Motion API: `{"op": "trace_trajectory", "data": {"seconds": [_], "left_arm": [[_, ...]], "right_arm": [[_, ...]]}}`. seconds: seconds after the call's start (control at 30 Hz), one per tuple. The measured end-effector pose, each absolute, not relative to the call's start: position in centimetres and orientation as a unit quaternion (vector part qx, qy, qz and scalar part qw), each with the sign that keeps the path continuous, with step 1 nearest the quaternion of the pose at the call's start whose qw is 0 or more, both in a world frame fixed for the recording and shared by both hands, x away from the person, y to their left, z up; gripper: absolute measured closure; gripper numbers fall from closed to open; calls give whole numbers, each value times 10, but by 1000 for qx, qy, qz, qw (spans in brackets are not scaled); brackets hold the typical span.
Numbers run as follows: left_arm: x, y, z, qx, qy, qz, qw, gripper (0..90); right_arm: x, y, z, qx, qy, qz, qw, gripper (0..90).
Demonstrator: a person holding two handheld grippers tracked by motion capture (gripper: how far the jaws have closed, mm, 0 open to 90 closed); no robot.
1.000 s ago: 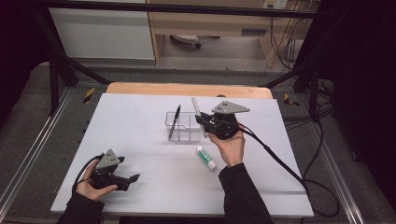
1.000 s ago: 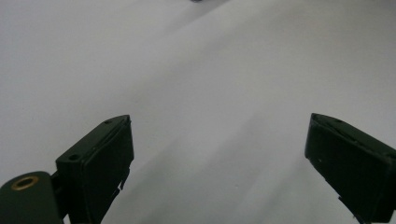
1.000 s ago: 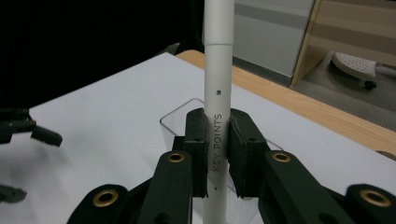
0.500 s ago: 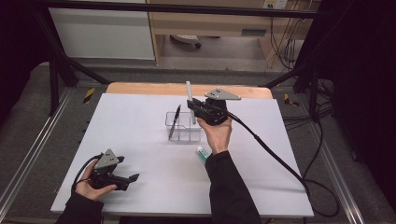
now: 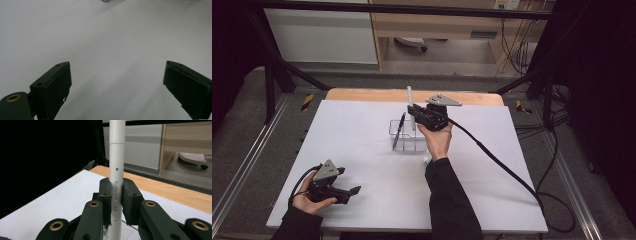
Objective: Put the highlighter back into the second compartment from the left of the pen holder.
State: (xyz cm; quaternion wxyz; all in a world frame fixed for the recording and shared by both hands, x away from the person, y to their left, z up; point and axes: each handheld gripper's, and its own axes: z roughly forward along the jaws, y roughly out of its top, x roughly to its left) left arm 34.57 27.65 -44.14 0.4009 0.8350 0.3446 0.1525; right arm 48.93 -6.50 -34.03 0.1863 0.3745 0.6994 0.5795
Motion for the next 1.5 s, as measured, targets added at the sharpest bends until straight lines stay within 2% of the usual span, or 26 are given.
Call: {"op": "trace_trajectory", "data": {"seconds": [0.37, 1.3, 1.5], "left_arm": [[346, 277, -442, 836, 344, 152, 400, 77], [346, 276, -443, 837, 344, 150, 398, 77], [346, 276, -443, 838, 344, 149, 397, 77]], "right_arm": [[498, -55, -366, 379, 710, 567, 175, 792], [492, -56, -413, 388, 732, 535, 164, 785], [489, -61, -408, 383, 734, 533, 174, 693]]}}
